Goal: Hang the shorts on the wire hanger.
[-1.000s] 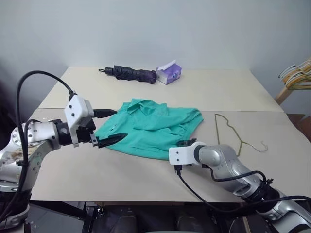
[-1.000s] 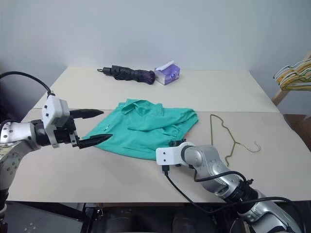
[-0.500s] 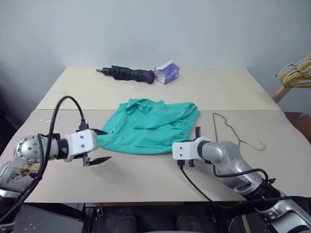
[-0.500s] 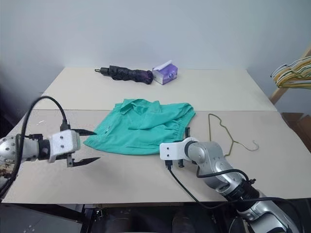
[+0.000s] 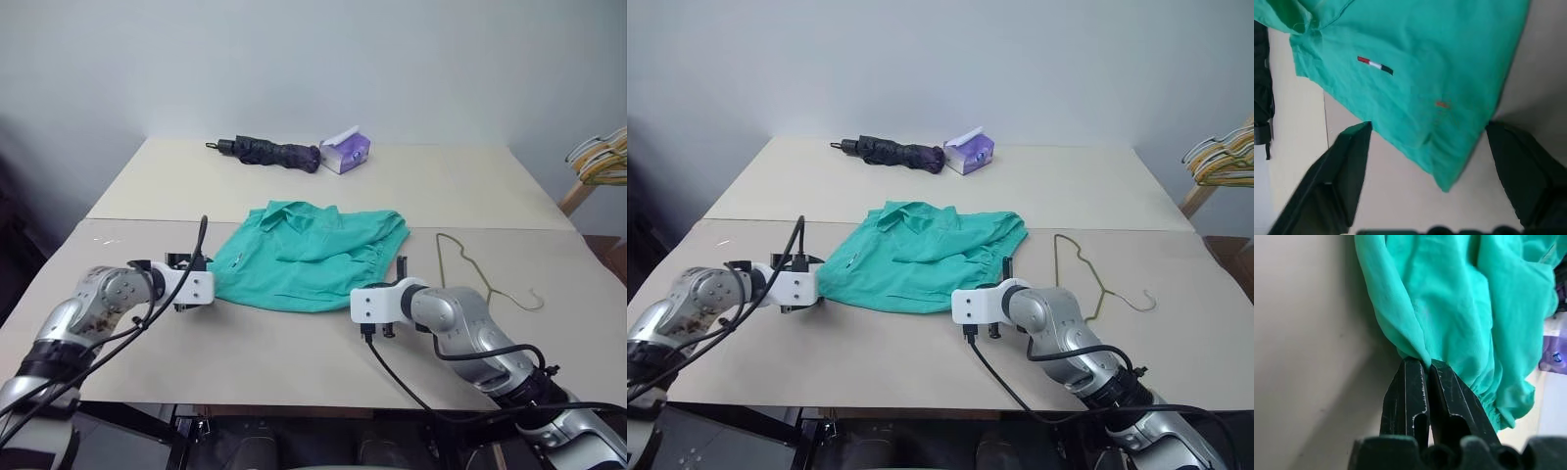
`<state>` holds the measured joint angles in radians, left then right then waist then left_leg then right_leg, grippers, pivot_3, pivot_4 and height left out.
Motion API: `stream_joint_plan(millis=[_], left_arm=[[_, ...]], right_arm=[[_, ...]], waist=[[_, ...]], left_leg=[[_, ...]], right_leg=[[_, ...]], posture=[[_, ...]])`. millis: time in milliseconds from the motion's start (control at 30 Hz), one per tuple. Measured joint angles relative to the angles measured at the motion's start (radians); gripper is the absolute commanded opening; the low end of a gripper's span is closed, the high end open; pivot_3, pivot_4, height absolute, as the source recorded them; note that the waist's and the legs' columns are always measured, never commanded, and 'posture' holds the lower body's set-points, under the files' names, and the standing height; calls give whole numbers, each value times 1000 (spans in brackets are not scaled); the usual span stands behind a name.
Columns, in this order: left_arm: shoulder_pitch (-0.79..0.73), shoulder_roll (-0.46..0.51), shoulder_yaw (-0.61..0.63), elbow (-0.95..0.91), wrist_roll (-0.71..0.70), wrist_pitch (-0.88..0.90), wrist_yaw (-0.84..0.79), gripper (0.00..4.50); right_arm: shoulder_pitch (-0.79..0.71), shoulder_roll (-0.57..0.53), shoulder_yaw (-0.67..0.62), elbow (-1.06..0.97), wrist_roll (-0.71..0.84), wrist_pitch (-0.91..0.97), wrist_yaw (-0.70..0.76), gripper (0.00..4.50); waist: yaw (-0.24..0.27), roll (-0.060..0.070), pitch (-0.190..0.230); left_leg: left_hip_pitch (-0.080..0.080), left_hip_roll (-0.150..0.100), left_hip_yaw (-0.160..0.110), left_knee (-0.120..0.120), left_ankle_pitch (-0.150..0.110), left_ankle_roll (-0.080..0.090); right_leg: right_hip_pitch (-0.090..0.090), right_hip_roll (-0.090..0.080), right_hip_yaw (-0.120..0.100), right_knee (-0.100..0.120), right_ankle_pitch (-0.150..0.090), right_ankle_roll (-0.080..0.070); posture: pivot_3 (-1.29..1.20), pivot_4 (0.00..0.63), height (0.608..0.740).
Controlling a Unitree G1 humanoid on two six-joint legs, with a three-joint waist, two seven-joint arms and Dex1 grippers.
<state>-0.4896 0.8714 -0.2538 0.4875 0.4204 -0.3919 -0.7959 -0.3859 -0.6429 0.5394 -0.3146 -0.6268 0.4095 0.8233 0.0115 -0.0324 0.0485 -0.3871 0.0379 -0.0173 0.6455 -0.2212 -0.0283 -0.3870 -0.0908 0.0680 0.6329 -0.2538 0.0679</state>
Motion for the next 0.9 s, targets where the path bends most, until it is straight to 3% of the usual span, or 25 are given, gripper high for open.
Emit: stream_joint_plan(millis=[300, 600, 800, 900], left_arm=[[-160, -88, -72, 280, 72, -49, 104, 136], [-162, -83, -55, 260, 6, -51, 59, 37], [26, 45, 40, -96, -220, 74, -205, 37], [206, 200, 87, -304, -328, 111, -352, 37]], right_arm=[[19, 7, -7, -22, 0, -6, 7, 0], [39, 7, -12, -31, 14, -26, 20, 0], [59, -62, -103, -33, 178, -196, 63, 0], [97, -191, -177, -19, 340, -402, 145, 0]], waist=[[-1, -1, -1], [-2, -1, -1], [-3, 0, 0], [-6, 1, 1]], left_leg=[[-2, 0, 0, 0, 0, 0], [-2, 0, 0, 0, 0, 0], [-2, 1, 0, -1, 0, 0], [-1, 3, 3, -1, -1, 0]], right_leg=[[-1, 0, 0, 0, 0, 0], [-2, 0, 0, 0, 0, 0], [-1, 0, 0, 0, 0, 0], [-1, 0, 0, -1, -1, 0]], posture=[[31, 0, 740], [77, 11, 740], [84, 20, 740], [87, 18, 740]])
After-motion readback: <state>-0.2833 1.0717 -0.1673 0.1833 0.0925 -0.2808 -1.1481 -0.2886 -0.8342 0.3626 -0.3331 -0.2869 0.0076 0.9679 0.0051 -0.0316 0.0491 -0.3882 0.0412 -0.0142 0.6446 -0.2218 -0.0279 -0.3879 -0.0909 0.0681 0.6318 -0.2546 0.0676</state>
